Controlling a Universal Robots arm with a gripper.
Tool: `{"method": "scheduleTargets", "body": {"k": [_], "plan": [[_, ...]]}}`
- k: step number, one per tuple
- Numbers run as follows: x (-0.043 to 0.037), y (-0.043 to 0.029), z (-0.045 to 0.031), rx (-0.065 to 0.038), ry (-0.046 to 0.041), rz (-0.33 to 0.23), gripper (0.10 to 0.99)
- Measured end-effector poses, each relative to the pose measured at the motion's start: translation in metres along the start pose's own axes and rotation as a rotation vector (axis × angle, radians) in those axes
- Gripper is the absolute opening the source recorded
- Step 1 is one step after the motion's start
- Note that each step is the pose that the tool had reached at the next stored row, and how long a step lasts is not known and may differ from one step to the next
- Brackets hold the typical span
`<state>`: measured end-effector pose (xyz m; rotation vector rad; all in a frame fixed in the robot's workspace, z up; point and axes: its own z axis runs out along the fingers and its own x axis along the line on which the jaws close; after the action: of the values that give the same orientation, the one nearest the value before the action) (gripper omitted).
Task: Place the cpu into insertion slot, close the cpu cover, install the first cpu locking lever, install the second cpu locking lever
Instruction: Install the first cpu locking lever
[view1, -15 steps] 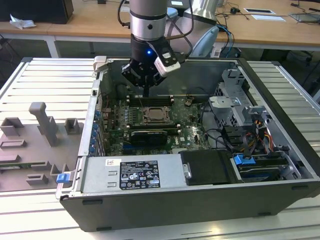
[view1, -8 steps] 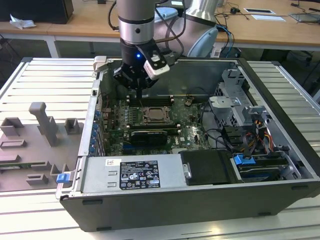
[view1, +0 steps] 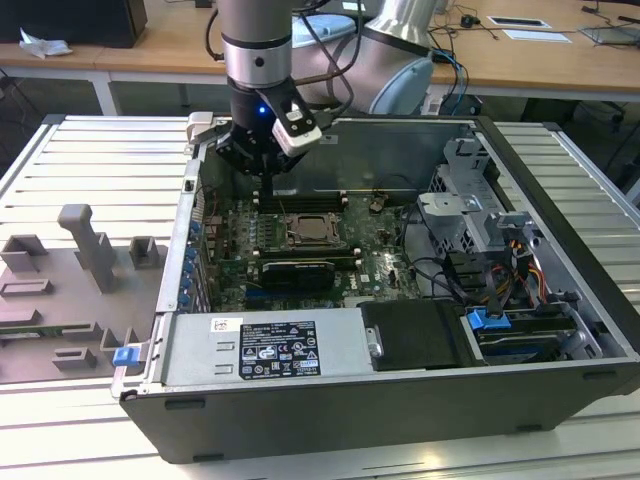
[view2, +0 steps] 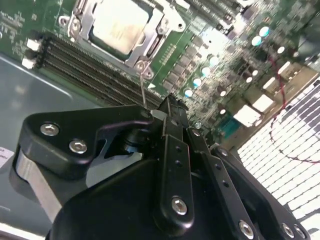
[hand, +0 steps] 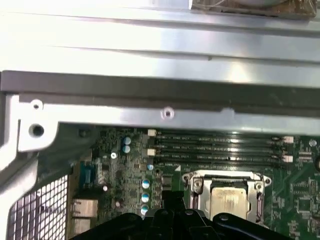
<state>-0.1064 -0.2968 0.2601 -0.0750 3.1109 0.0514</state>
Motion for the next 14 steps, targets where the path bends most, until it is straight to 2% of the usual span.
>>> {"method": "scheduleTargets", "body": {"k": [3,6,10,14], "plan": [[-0.0001,0.0036,0.0022,0.0,0.0,0.0,0.106],[-0.0054,0.0041,0.0042,0.0,0.0005,0.0,0.106],[-0.0188,0.004,0.0057,0.001,0.001,0.0,0.106],[-0.0402,0.0038,0.0088,0.001,0.0011,0.0,0.106]]}}
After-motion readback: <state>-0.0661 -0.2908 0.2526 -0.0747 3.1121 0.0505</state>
